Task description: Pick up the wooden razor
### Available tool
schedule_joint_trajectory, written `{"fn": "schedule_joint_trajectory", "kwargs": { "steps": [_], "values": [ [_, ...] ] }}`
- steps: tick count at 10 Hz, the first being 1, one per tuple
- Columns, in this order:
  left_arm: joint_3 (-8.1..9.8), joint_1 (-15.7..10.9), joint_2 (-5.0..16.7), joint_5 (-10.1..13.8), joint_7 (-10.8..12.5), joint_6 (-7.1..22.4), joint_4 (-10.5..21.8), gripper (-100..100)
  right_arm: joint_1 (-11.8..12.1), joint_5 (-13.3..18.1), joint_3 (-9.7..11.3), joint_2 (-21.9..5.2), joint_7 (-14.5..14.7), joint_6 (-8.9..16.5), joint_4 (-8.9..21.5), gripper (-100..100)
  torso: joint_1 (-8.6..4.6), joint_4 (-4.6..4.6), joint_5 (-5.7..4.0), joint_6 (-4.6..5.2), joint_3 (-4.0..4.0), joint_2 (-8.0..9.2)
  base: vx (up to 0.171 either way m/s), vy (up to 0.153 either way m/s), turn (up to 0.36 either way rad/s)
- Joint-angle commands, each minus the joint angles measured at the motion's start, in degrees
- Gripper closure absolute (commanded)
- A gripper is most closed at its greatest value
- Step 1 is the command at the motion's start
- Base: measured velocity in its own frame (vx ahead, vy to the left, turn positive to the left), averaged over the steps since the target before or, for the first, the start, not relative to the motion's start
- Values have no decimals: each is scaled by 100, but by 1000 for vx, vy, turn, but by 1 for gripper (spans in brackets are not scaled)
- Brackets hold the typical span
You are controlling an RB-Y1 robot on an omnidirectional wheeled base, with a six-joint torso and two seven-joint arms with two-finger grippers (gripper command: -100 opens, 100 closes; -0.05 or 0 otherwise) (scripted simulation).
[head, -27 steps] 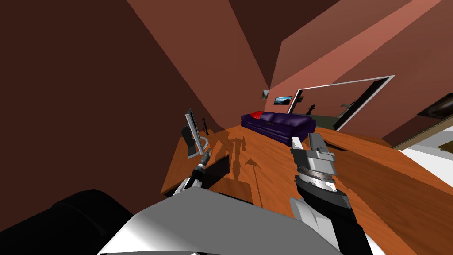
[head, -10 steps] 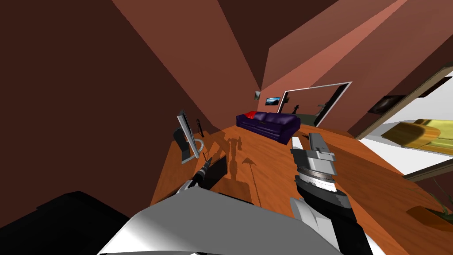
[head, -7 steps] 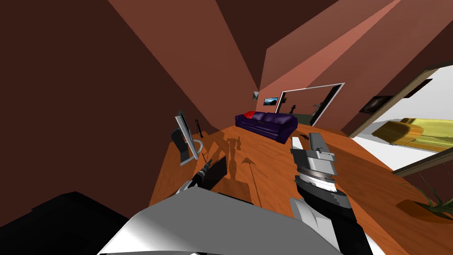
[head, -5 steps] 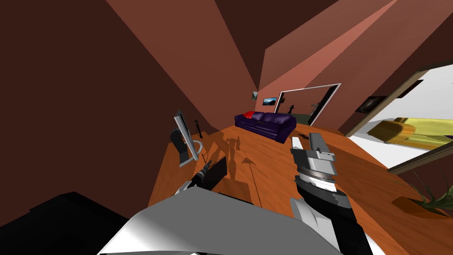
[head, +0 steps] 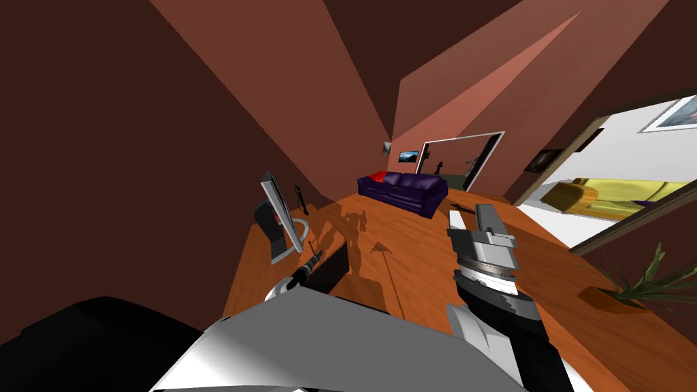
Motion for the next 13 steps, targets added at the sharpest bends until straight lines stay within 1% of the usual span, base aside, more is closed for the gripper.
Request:
{"fn": "schedule_joint_trajectory", "kwargs": {
  "steps": [1,3,5,6,7,8,9,10,11,12,13],
  "values": [
    [-42,-76,111,-89,-146,175,141,-100,0,0,0,0,0,0,0,0,0,0,0,0,0,0,77,99,-122],
    [-70,-250,245,-188,-306,248,437,-100,0,0,0,0,0,0,0,0,10,-2,3,0,-5,-8,82,122,-114],
    [-86,-396,371,-269,-432,303,659,-100,0,0,0,0,0,0,0,0,8,-2,3,0,-6,-10,69,107,-103],
    [-91,-499,489,-331,-525,338,809,-100,1,0,0,0,0,0,0,0,5,-2,2,-1,-5,-7,57,130,-116],
    [-109,-425,336,-303,-485,275,776,-100,-1,0,1,1,0,0,0,0,54,14,-17,1,-9,-31,9,45,-37],
    [-121,-418,321,-312,-510,279,790,0,0,0,1,1,0,0,0,0,71,18,-24,-3,-15,-45,0,0,0],
    [-40,-370,252,-336,-677,173,781,-100,0,0,1,1,0,0,0,0,66,17,-26,-4,-16,-47,75,-6,87],
    [-6,-350,223,-346,-750,128,778,-100,1,0,0,1,0,0,0,0,62,13,-26,-5,-28,-70,118,-24,96],
    [-29,-369,237,-338,-689,162,806,-100,1,0,1,1,0,0,0,0,57,11,-29,-1,-39,-90,50,-15,18],
    [-25,-366,232,-340,-710,149,808,100,0,0,1,1,0,0,0,0,60,13,-30,1,-33,-78,6,-1,8],
    [-24,-359,237,-340,-709,156,814,100,0,0,1,1,0,0,0,0,63,20,-28,6,-24,-65,0,0,0]
  ]
}}
